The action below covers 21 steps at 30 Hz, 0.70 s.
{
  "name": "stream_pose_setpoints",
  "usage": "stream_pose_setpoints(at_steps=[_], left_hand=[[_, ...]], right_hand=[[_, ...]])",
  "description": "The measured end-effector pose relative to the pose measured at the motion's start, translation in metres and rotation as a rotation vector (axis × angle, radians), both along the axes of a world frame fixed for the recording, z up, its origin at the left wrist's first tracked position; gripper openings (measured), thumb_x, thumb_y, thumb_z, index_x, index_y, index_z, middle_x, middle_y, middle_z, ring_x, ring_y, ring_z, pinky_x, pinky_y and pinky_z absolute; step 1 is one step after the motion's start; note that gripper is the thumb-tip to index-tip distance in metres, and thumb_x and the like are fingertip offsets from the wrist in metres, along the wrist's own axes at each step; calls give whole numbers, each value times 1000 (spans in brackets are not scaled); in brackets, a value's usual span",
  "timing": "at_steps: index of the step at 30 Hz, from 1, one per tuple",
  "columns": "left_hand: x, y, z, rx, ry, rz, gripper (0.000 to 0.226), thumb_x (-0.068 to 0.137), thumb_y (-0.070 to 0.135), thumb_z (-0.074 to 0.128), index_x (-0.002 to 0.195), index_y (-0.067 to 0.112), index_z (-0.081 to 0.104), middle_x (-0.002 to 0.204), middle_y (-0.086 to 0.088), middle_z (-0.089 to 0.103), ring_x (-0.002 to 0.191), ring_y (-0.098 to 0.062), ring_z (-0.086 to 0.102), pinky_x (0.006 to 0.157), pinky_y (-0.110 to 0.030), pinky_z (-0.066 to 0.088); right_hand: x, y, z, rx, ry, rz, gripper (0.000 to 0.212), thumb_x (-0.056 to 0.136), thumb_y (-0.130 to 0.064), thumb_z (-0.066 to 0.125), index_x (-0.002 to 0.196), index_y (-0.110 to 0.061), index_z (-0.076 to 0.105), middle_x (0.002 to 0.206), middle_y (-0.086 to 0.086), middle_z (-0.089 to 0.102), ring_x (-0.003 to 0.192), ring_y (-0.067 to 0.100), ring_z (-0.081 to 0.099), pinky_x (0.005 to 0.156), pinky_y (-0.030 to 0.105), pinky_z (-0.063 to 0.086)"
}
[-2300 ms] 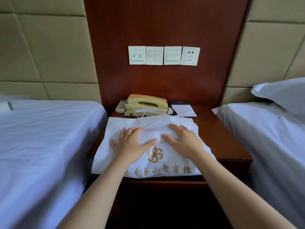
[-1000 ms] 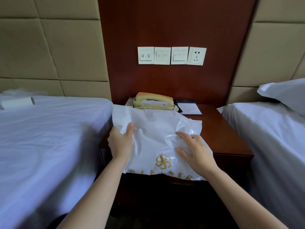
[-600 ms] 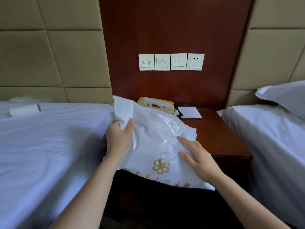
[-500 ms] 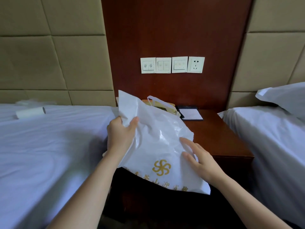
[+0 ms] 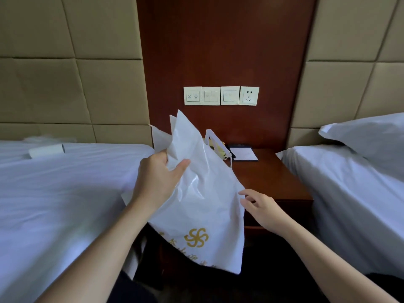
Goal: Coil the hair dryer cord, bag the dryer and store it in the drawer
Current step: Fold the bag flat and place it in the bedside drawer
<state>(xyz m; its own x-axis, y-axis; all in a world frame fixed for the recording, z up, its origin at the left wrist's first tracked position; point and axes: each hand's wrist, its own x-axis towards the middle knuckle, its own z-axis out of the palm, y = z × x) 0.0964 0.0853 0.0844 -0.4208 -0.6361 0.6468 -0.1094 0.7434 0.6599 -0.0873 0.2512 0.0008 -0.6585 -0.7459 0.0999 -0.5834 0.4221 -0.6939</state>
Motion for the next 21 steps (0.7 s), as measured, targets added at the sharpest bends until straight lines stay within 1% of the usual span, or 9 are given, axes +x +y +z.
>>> stream_pose_setpoints(at_steps=[2, 3, 6, 8, 11, 14, 17, 19, 21], left_hand=[[6, 0, 1, -11, -30, 5, 35, 79, 31, 71, 56, 16, 49, 63, -2, 61, 72, -31, 61, 64, -37, 49], [10, -1, 2, -3, -50, 4, 36, 79, 31, 71, 56, 18, 48, 63, -1, 61, 72, -29, 60, 63, -36, 48], [15, -7, 2, 20, -122, 8, 33, 79, 30, 71, 59, 14, 52, 65, 2, 60, 71, -24, 59, 59, -30, 44], [15, -12, -5, 27, -178, 7, 29, 79, 29, 71, 63, 9, 58, 69, -2, 63, 75, -26, 60, 62, -31, 45], [14, -18, -22, 0, -266, 15, 33, 81, 32, 69, 80, -1, 67, 83, -11, 71, 83, -30, 63, 73, -40, 52], [15, -25, -38, -51, -321, 48, 35, 82, 33, 68, 82, -1, 66, 83, -12, 70, 82, -31, 60, 72, -37, 48], [15, -31, -49, -52, -358, 67, 33, 83, 33, 67, 81, 0, 65, 81, -11, 69, 76, -26, 56, 68, -32, 43], [16, -35, -55, -44, -378, 74, 33, 83, 33, 66, 81, 0, 64, 81, -9, 68, 73, -21, 51, 68, -30, 39], [16, -38, -60, -26, -387, 66, 32, 83, 33, 66, 81, 1, 64, 80, -7, 67, 74, -19, 51, 69, -30, 41]], right_hand=[[-6, 2, -6, 20, -13, -31, 33, 94, -34, 45, 124, -25, 54, 107, -5, 60, 102, 14, 57, 84, 28, 45], [-9, 1, -9, 28, -22, -43, 32, 94, -34, 46, 123, -24, 56, 109, -4, 60, 105, 15, 56, 85, 28, 44], [-21, -7, -24, 17, -91, -102, 30, 93, -31, 49, 119, -19, 59, 111, 0, 62, 108, 17, 55, 84, 26, 41], [-26, -16, -37, -9, -175, -142, 30, 93, -28, 50, 118, -16, 60, 110, 2, 62, 109, 20, 56, 86, 27, 41], [-26, -31, -57, 32, -268, -185, 37, 94, -28, 48, 128, -14, 53, 126, 7, 58, 117, 22, 52, 90, 28, 38], [-24, -44, -72, 27, -296, -189, 40, 95, -25, 48, 133, -14, 48, 133, 10, 53, 122, 25, 49, 96, 31, 38], [-24, -57, -83, 22, -306, -171, 36, 94, -23, 50, 129, -17, 50, 123, 10, 57, 113, 25, 53, 90, 30, 39], [-25, -63, -88, -20, -306, -211, 26, 92, -21, 53, 118, -18, 56, 112, 9, 61, 103, 23, 56, 84, 28, 40], [-26, -67, -92, -93, -302, -283, 14, 89, -19, 57, 103, -18, 60, 101, 6, 62, 93, 20, 56, 77, 28, 40]])
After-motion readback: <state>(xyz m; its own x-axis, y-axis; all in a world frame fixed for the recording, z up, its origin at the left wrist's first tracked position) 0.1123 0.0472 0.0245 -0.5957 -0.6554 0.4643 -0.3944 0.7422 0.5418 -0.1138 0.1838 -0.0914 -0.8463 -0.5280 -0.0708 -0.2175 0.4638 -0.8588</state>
